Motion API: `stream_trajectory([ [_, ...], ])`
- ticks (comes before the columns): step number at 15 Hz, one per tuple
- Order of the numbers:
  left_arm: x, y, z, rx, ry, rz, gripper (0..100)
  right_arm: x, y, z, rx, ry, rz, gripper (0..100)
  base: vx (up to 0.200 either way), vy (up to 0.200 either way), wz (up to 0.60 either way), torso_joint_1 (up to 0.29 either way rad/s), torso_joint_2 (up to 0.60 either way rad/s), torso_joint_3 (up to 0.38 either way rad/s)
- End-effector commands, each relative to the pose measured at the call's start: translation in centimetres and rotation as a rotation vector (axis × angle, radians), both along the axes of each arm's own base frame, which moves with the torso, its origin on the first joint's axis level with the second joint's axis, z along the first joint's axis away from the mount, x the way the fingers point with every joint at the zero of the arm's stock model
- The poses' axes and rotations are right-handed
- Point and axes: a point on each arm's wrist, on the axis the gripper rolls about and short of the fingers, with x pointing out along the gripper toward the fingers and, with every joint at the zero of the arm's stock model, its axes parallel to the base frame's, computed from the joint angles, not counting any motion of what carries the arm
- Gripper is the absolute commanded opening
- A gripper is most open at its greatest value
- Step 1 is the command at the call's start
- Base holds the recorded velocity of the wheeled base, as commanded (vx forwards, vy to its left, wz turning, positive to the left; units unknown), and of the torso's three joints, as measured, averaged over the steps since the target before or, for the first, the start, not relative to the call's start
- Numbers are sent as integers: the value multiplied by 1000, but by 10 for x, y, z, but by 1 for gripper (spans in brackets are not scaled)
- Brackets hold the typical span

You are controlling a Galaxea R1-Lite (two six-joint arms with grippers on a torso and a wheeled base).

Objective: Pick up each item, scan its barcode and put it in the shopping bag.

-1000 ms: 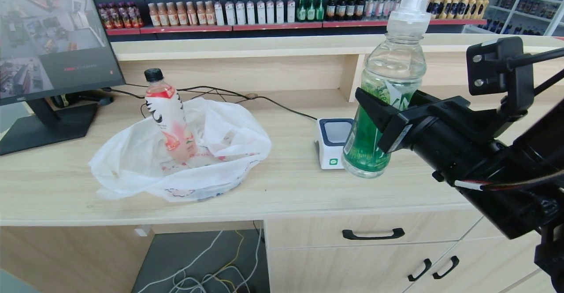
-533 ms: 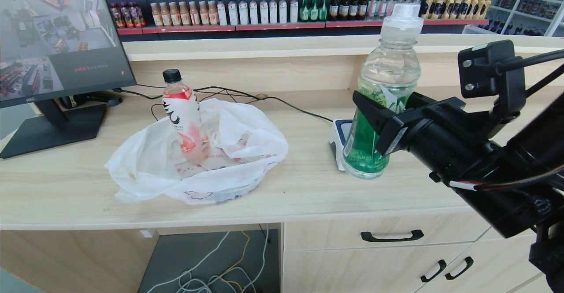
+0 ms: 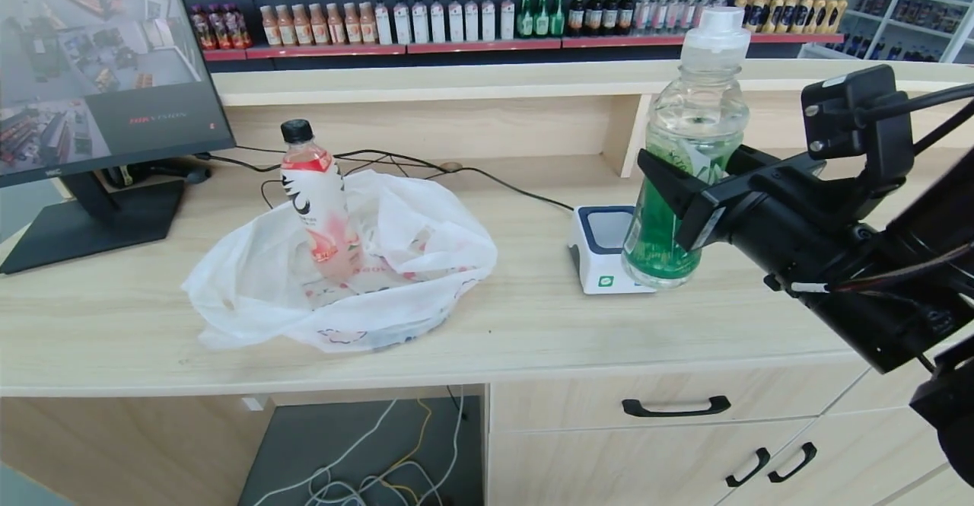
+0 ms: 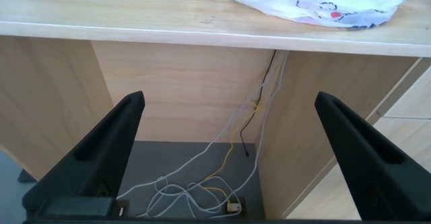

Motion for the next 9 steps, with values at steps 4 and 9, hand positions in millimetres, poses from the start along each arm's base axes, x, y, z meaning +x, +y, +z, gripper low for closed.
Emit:
stream_trajectory([
  [4, 0, 0, 0, 0, 0, 0, 100, 40, -27, -13, -144, -61, -99, 0, 0, 0, 0, 0, 0, 0],
  [9, 0, 0, 0, 0, 0, 0, 100, 92, -47, -15, -360, -283, -47, 0, 0, 0, 0, 0, 0, 0],
])
